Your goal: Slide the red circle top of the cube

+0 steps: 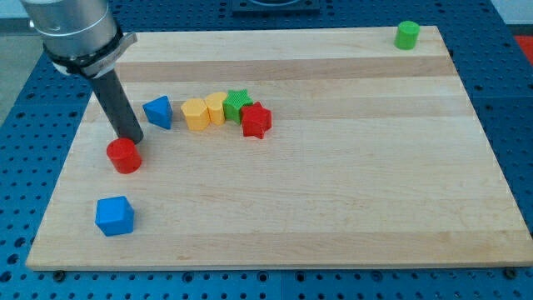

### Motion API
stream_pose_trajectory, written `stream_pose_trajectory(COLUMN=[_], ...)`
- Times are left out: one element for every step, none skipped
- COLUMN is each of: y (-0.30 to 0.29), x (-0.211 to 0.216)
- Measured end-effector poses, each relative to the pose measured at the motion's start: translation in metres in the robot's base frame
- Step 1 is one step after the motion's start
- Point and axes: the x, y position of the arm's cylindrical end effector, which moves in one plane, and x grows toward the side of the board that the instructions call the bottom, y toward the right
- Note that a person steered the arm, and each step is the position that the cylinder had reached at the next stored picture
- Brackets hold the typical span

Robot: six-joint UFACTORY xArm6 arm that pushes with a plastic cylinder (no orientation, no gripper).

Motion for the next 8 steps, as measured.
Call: stream_pose_trajectory(y=[0.000,0.000,0.000,0.000,-0.015,-0.035,-0.039,-0.013], x=[0.018,0.037,0.043,0.032,0.005,-0.024,-0.057,-0.083])
